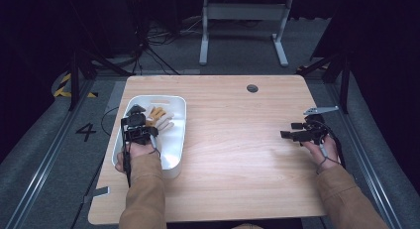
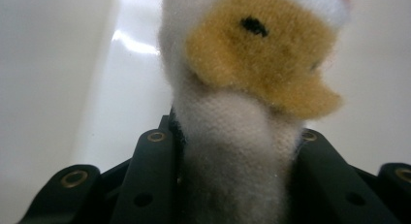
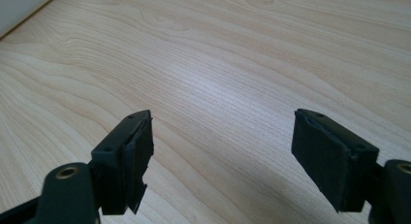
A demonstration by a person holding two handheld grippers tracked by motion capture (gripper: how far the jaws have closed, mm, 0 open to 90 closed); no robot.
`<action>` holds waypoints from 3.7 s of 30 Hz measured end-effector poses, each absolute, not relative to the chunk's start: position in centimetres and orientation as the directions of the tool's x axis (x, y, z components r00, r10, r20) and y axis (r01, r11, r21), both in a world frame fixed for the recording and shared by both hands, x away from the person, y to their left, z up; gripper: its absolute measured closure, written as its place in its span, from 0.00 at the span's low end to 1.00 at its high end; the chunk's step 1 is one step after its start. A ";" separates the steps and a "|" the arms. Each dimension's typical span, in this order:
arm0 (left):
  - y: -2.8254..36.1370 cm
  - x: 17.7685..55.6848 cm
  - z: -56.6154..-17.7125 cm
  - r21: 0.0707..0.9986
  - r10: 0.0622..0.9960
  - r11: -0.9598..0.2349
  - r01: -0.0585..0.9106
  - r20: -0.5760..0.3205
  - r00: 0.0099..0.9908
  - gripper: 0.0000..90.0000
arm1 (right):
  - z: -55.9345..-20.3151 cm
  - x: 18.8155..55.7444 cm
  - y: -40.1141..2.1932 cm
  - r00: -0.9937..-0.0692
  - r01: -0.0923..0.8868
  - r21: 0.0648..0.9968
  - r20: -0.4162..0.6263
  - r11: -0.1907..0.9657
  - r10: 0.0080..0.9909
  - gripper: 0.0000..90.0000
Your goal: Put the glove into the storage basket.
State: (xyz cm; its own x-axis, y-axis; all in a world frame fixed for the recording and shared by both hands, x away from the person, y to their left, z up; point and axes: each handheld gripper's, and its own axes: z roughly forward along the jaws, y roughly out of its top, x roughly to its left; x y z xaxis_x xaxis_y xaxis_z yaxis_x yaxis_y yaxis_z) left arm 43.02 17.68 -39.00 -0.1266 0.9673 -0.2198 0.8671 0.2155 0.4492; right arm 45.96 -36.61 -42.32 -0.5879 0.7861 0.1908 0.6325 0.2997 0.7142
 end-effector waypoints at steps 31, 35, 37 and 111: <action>16.9 45.1 -41.8 0.319 0.977 0.174 0.932 -0.177 -0.122 0.74 | -42.9 46.1 -36.3 -0.596 0.639 0.699 0.186 0.321 0.781 0.26; 17.0 45.3 -42.0 0.298 0.979 0.162 0.941 -0.164 -0.117 0.74 | -42.8 46.1 -36.4 -0.595 0.639 0.701 0.190 0.317 0.781 0.26; 17.0 45.4 -42.1 0.292 0.980 0.162 0.943 -0.157 -0.119 0.74 | -42.8 46.1 -36.4 -0.595 0.640 0.700 0.192 0.315 0.781 0.25; 11.9 42.9 -33.6 0.589 0.857 -0.213 0.779 -0.270 0.439 0.01 | -42.2 45.2 -36.4 -0.611 0.589 0.743 0.153 0.317 0.777 0.24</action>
State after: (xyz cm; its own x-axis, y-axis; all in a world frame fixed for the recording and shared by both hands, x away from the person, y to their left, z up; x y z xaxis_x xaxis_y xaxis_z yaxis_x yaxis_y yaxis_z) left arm 42.87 11.92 -33.55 0.4386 0.8572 -0.2699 0.7794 -0.2133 0.5891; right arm 45.19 -36.40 -42.16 -0.6111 0.7767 0.1527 0.5892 0.3174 0.7430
